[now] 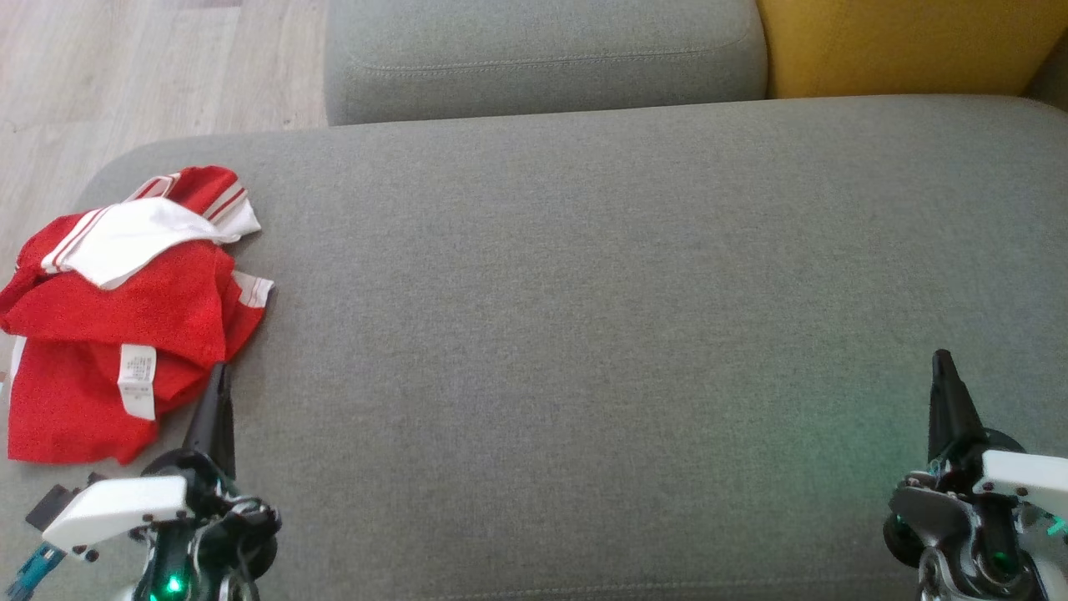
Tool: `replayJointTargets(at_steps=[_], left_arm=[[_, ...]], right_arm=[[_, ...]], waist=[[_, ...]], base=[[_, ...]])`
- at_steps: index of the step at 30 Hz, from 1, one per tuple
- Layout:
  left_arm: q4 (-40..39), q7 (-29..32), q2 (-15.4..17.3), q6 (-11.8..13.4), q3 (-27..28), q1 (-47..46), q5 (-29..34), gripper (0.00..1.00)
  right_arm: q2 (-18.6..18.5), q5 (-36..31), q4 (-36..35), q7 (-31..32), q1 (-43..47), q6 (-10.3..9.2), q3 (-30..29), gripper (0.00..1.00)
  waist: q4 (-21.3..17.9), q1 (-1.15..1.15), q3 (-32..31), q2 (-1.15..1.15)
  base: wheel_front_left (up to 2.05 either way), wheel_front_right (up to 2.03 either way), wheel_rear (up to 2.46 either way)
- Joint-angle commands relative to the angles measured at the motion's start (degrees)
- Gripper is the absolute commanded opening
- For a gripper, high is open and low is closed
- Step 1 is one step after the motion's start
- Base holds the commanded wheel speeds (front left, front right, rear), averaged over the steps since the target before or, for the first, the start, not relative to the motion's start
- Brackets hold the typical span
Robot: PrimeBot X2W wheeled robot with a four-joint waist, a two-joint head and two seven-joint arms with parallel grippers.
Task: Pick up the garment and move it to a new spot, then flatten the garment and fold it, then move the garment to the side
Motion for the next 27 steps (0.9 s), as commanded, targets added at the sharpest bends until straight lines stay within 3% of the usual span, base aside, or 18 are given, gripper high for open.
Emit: replayJointTargets(at_steps=[1,26,27], left_arm=[[-1.7,0.4,0.5,-0.4,2.0,-3.0,0.4,0.0],[-1.7,0.4,0.5,-0.4,2.0,-3.0,0.4,0.0],[0.2,0.0,0.0,0.0,0.0,0.0,0.0,1.0]], right_arm=[[-0.3,-0.2,-1.8,0.3,-2.9,-0.04,1.2,0.0],[-0.3,-0.2,-1.8,0.3,-2.9,-0.04,1.2,0.0],[0.0,0.0,0.2,0.0,0.0,0.0,0.0,1.0]], waist=[[0.0,0.0,0.0,0.0],[0.0,0.0,0.0,0.0],[0.0,0.0,0.0,0.0]], base=[[0.0,0.0,0.0],[0.0,0.0,0.0],[0.0,0.0,0.0]])
